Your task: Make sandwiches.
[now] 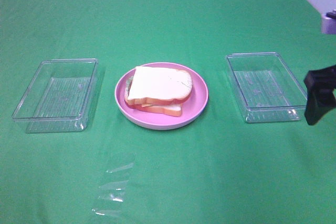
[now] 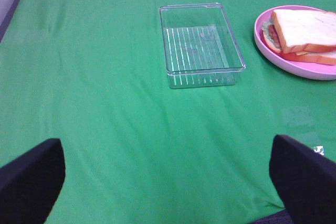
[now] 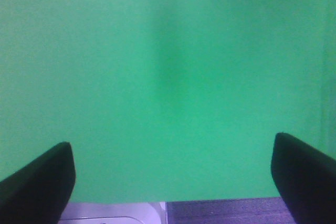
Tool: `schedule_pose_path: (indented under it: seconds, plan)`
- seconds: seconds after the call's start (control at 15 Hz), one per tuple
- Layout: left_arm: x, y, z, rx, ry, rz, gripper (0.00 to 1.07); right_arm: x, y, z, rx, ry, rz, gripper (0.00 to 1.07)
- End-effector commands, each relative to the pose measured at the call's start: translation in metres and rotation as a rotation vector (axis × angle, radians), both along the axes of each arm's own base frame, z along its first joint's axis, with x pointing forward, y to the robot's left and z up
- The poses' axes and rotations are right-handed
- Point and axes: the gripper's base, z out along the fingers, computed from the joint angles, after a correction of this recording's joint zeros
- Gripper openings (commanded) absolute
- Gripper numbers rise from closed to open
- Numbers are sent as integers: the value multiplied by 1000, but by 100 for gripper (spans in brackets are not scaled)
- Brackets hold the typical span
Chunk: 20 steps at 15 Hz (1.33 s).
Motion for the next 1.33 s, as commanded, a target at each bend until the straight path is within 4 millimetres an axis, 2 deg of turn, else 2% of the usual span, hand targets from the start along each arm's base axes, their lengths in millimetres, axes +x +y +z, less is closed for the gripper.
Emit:
schedule_pose_path:
  seconds: [0.07, 0.13, 0.2, 0.47, 1.0, 1.07, 1.2, 1.33]
  plan:
    - [-3, -1, 0, -7, -24, -5, 98, -46, -3, 2, 47, -60, -16, 97]
    - [-3, -1, 0, -8, -24, -6, 98, -64, -3, 6, 67, -100, -15, 97]
    - [-3, -1, 0, -8, -24, -6, 98, -91, -6, 7, 79, -163, -12, 97]
    - [-3, -1, 0, -16, -23, -5, 98, -146, -14, 8, 88, -375, 35, 97]
    - [-3, -1, 0, -16, -23, -5, 98, -205, -21, 30, 117, -821, 70, 97]
    - [-3, -1, 0, -16, -23, -5, 98, -222, -23, 31, 124, -934, 76, 97]
    - [-3, -1, 0, -16, -23, -5, 98, -233, -25, 31, 131, -1010, 77, 97]
    - [-3, -1, 0, -11, -24, -8, 98, -231, -25, 30, 124, -991, 81, 97]
